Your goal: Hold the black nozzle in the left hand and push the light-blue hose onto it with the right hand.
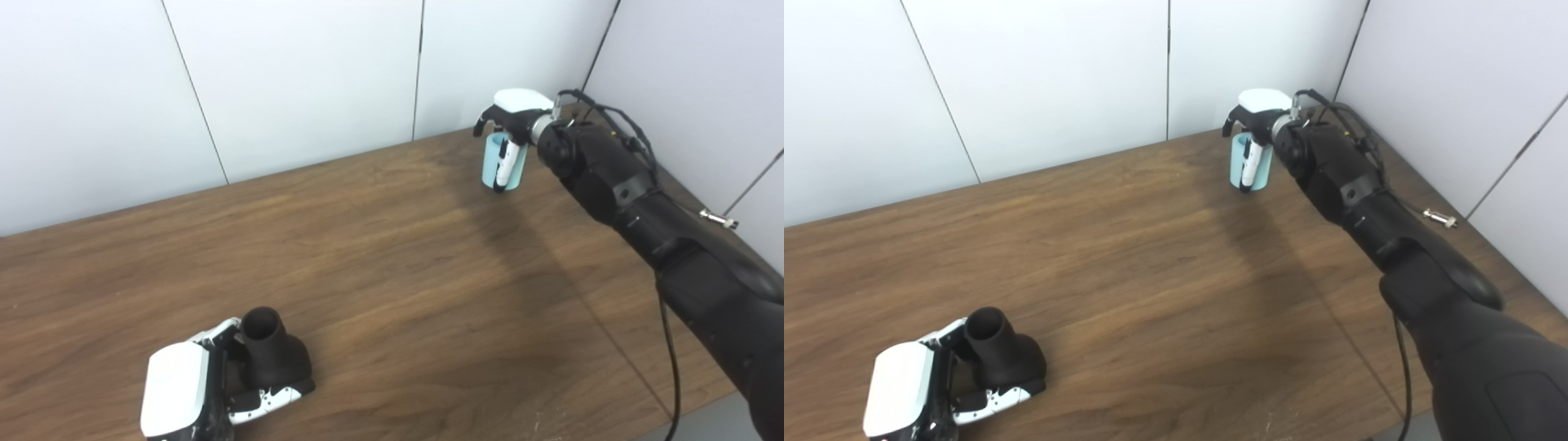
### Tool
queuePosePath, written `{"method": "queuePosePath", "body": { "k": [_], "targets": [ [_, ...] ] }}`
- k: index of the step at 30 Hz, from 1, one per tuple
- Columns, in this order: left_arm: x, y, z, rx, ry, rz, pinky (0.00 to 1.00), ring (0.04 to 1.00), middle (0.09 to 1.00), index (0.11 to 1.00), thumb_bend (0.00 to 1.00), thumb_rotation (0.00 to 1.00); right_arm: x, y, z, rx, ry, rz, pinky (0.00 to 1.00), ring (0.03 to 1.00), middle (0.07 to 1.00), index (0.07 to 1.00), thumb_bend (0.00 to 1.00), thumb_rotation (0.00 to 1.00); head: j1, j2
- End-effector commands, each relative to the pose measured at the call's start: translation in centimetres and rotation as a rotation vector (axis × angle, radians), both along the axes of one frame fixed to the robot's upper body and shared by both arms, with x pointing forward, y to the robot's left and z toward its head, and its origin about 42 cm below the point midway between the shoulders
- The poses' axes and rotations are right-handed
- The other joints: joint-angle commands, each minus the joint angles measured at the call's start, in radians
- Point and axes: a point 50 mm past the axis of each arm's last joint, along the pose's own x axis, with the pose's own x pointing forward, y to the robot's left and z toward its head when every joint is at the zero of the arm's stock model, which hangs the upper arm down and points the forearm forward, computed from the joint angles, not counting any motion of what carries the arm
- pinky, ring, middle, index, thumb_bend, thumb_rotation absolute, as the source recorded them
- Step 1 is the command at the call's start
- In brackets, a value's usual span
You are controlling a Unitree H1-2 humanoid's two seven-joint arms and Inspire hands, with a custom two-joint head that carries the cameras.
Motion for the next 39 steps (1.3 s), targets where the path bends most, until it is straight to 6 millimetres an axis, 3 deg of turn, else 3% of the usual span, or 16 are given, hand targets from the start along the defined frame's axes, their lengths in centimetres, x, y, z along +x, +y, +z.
{"method": "queuePosePath", "body": {
  "k": [1,10,18,20,22,24,25,26,27,39],
  "targets": [
    [-0.9,0.5,-2.1,0.033,0.115,0.013,0.39,0.480,0.405,0.514,0.52,0.00,0.6,-0.7,4.0,-0.036,-0.098,0.009,0.15,0.226,0.311,0.707,0.95,0.07,-0.001,0.000],
    [-0.9,0.5,-1.9,0.034,0.117,0.017,0.38,0.474,0.408,0.514,0.52,0.00,0.6,-0.9,4.2,-0.044,-0.093,0.005,0.19,0.273,0.358,0.707,0.95,0.06,-0.003,0.005],
    [-1.0,0.4,-2.0,0.032,0.115,0.013,0.37,0.462,0.402,0.513,0.52,0.00,0.6,-1.1,3.8,-0.042,-0.087,0.008,0.16,0.237,0.330,0.706,0.94,0.05,0.002,0.008],
    [-1.1,0.4,-2.0,0.032,0.111,0.013,0.37,0.463,0.402,0.513,0.52,0.00,0.6,-1.3,3.6,-0.035,-0.083,0.005,0.19,0.288,0.385,0.709,0.94,0.04,0.004,0.009],
    [-1.1,0.4,-1.9,0.033,0.112,0.014,0.37,0.466,0.403,0.514,0.52,0.00,0.6,-1.5,3.4,-0.035,-0.077,0.004,0.41,0.497,0.583,0.707,0.92,0.05,0.004,0.009],
    [-1.1,0.5,-2.0,0.034,0.111,0.015,0.37,0.470,0.406,0.515,0.52,0.00,0.6,-1.5,3.2,-0.040,-0.086,0.011,0.53,0.565,0.626,0.670,0.88,0.04,0.004,0.009],
    [-1.1,0.5,-2.0,0.034,0.111,0.017,0.37,0.473,0.407,0.515,0.52,0.00,0.6,-1.5,3.1,-0.037,-0.096,0.012,0.51,0.538,0.560,0.581,0.71,0.02,0.004,0.009],
    [-1.1,0.5,-2.0,0.034,0.114,0.018,0.38,0.480,0.409,0.516,0.52,0.00,0.5,-1.4,3.0,-0.035,-0.106,0.005,0.49,0.482,0.526,0.526,0.60,0.01,0.004,0.009],
    [-1.1,0.5,-1.9,0.033,0.115,0.019,0.39,0.486,0.412,0.517,0.52,0.00,0.5,-1.3,2.9,-0.034,-0.117,-0.001,0.48,0.459,0.514,0.505,0.56,0.00,0.003,0.012],
    [-1.0,0.5,-1.7,0.033,0.114,0.019,0.38,0.482,0.407,0.517,0.52,0.00,0.2,-1.0,2.4,-0.022,-0.159,-0.016,0.51,0.438,0.507,0.475,0.52,0.00,0.003,0.015]
  ]
}}
